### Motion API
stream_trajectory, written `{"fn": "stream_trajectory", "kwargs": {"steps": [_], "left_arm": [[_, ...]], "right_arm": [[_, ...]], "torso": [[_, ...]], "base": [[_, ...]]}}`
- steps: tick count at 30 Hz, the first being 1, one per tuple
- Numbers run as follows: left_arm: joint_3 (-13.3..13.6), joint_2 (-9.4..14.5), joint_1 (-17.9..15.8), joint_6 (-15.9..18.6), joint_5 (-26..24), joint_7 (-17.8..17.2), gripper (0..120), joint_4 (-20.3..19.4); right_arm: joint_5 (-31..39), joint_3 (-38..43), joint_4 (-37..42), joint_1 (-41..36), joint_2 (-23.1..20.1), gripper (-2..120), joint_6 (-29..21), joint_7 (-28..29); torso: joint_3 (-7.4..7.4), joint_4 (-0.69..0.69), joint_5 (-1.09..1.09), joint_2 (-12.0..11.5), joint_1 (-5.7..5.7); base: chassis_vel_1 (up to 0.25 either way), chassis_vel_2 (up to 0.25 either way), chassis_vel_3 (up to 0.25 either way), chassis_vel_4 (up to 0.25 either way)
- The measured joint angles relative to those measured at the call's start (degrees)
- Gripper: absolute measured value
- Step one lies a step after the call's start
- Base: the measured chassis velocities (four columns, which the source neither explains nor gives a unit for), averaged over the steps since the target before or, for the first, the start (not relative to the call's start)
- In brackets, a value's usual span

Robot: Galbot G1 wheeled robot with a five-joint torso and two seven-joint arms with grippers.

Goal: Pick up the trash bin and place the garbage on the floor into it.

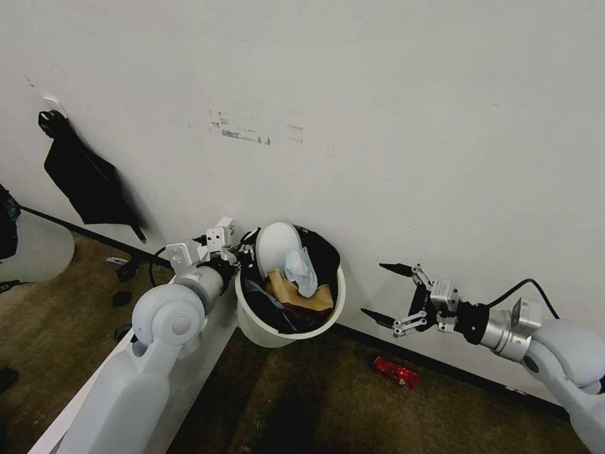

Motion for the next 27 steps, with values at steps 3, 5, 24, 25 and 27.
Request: {"fn": "stream_trajectory", "kwargs": {"steps": [3,5,24,25,27], "left_arm": [[-0.3,0.4,0.9,-0.1,0.0,-0.1,4,-0.8],[-0.4,0.6,1.4,-0.1,0.0,-0.1,4,-1.2],[-1.9,2.4,8.8,-0.3,1.3,-0.1,4,-7.6],[-1.9,2.5,9.1,-0.3,1.4,-0.1,4,-7.9],[-1.8,2.5,9.3,-0.3,1.5,-0.1,4,-8.0]], "right_arm": [[-0.7,-0.3,-1.2,-0.6,-0.2,100,0.4,0.3],[-0.9,-0.4,-1.5,-0.8,-0.2,100,0.6,0.4],[-1.5,-1.5,-4.4,-0.2,0.7,100,1.0,1.1],[-1.5,-1.6,-4.5,-0.1,0.8,100,1.0,1.2],[-1.6,-1.7,-4.6,-0.1,0.8,100,1.0,1.3]], "torso": [[0.00,0.00,0.00,0.0,0.00],[0.00,0.00,0.00,0.0,0.00],[-0.01,0.01,0.00,0.0,0.00],[-0.01,0.02,0.00,0.0,-0.01],[-0.01,0.01,0.00,0.0,-0.01]], "base": [[0.000,0.000,0.000,0.000],[0.000,0.000,0.000,0.000],[0.000,0.000,0.000,0.000],[0.000,0.000,0.000,0.000],[0.000,0.000,0.000,0.000]]}}
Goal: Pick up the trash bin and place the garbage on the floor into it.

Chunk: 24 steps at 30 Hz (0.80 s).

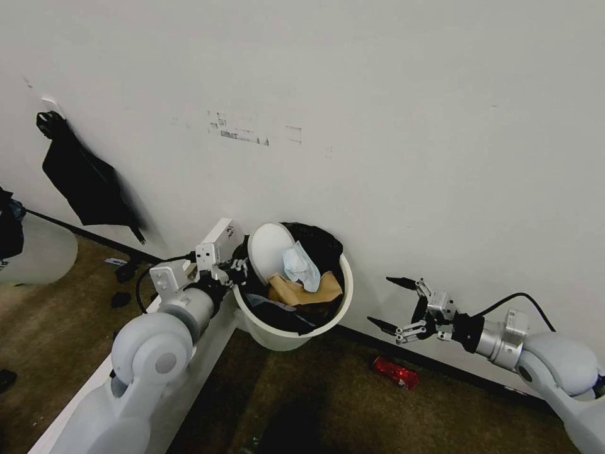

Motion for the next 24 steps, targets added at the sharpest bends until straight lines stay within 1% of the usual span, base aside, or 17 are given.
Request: {"fn": "stream_trajectory", "kwargs": {"steps": [16,19,22,23,24], "left_arm": [[0.4,0.8,1.9,0.0,0.2,-0.1,4,-1.7],[0.4,1.5,3.0,-0.1,0.3,-0.1,4,-2.2],[0.4,1.6,3.1,-0.1,0.3,-0.1,4,-2.3],[0.7,2.0,4.2,-0.1,0.7,-0.1,4,-2.6],[0.8,2.1,4.6,-0.2,0.8,-0.1,4,-2.7]], "right_arm": [[-2.1,-1.0,-0.8,-0.6,0.3,100,-1.2,2.9],[-2.4,-1.5,-1.1,-0.8,0.2,100,-1.3,3.4],[-2.4,-1.5,-1.2,-0.8,0.2,100,-1.3,3.4],[-2.6,-1.9,-1.4,-1.3,-0.1,100,-1.3,3.4],[-2.7,-1.9,-1.4,-1.8,-0.5,100,-1.2,3.4]], "torso": [[0.00,0.00,0.00,0.0,0.00],[0.00,0.00,0.00,0.0,0.00],[0.00,0.00,0.00,0.0,0.00],[0.00,0.01,0.00,0.0,0.00],[0.00,0.00,0.00,0.0,0.00]], "base": [[0.000,0.000,0.000,0.000],[0.000,0.000,0.000,0.000],[0.000,0.000,0.000,0.000],[0.000,0.000,0.000,0.000],[0.000,0.000,0.000,0.000]]}}
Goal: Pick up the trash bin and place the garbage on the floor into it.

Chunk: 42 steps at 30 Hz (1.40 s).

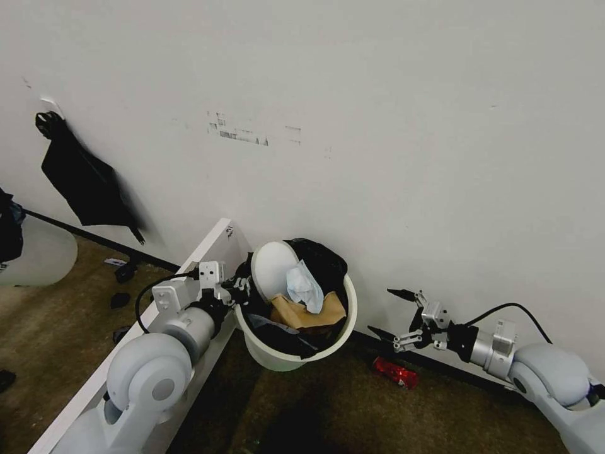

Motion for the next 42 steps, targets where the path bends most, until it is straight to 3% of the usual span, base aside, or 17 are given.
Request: {"fn": "stream_trajectory", "kwargs": {"steps": [10,22,42], "left_arm": [[0.1,0.7,1.1,-0.2,0.3,-0.2,4,-0.2],[0.1,0.8,1.8,-0.3,0.4,-0.2,4,-0.2],[0.0,0.1,1.3,-0.3,0.5,-0.1,4,-0.2]], "right_arm": [[-0.1,0.1,-0.4,-2.1,-3.2,100,0.5,-1.1],[-1.4,-3.1,-3.4,-1.7,-3.7,100,0.9,-1.2],[-5.1,-13.1,-16.2,3.5,0.3,100,2.6,-1.2]], "torso": [[0.01,0.00,0.00,0.0,0.00],[0.01,0.00,0.00,0.0,0.00],[0.01,0.00,0.01,0.0,0.00]], "base": [[0.000,0.000,0.000,0.000],[0.000,0.000,0.000,0.000],[0.000,0.000,0.000,0.000]]}}
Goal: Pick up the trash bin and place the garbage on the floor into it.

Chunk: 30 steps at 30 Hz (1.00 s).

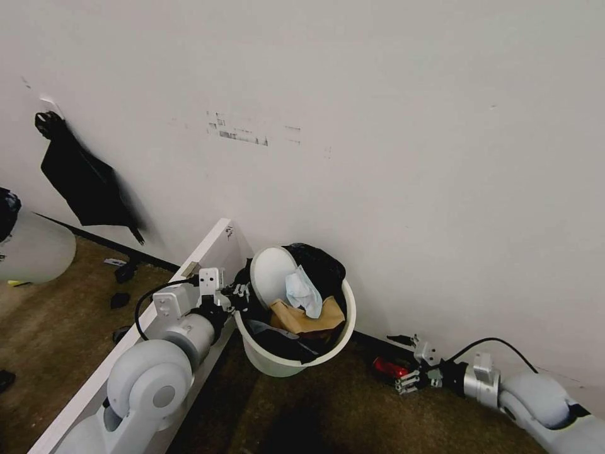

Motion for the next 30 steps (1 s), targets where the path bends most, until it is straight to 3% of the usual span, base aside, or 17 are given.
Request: {"fn": "stream_trajectory", "kwargs": {"steps": [13,21,30], "left_arm": [[0.3,-0.5,-0.7,0.0,0.0,0.0,4,0.4],[0.3,-0.6,-0.5,0.0,0.0,0.0,4,0.4],[0.3,-0.8,-0.4,-0.1,0.2,0.0,4,0.4]], "right_arm": [[-2.7,-1.9,-5.5,1.7,1.6,100,-0.3,0.0],[-7.8,-0.9,-5.5,1.5,1.9,100,-6.2,3.3],[-10.5,-0.8,-9.4,2.9,3.4,100,-7.0,4.4]], "torso": [[0.00,0.00,0.00,0.0,0.00],[-0.01,0.00,-0.01,0.0,0.00],[-0.01,0.00,-0.01,0.0,0.00]], "base": [[0.000,0.000,0.000,0.000],[0.000,0.000,0.000,0.000],[0.000,0.000,0.000,0.000]]}}
